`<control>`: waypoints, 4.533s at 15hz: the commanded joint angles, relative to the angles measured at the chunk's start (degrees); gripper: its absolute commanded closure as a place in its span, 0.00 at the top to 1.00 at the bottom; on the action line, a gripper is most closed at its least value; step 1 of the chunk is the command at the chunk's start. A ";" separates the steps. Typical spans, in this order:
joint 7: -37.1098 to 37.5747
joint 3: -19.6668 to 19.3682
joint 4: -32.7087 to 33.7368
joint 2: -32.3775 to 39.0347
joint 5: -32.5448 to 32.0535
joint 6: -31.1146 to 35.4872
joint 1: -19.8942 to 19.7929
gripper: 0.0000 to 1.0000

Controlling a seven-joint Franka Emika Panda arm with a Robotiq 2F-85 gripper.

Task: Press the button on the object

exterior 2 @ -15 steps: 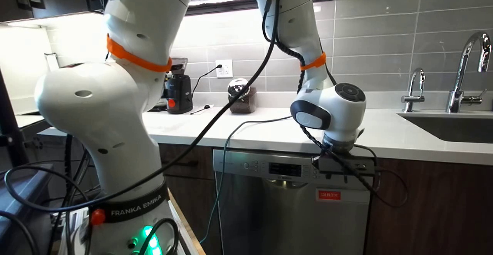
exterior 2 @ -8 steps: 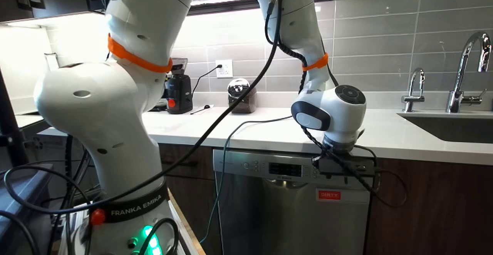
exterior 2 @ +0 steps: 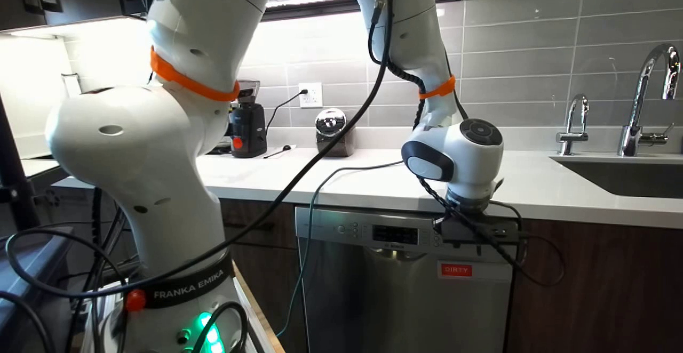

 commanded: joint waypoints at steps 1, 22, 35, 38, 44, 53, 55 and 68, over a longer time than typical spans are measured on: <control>-3.55 2.43 1.42 1.76 3.10 1.59 -1.46 0.00; -4.72 3.77 1.01 1.83 4.43 1.67 -3.07 0.00; -1.56 2.18 -0.21 0.89 2.97 1.43 -2.06 0.00; 0.70 1.12 -1.08 0.19 2.08 1.22 -1.48 0.00; 5.97 -1.67 -2.71 -1.03 0.44 1.73 0.73 0.00; 22.45 -12.54 -7.82 -5.76 -10.88 0.62 10.24 0.62; 27.14 -16.05 -9.01 -6.87 -14.96 0.25 13.47 0.77; 59.04 -29.19 -14.31 -16.03 -48.53 -7.01 24.30 1.00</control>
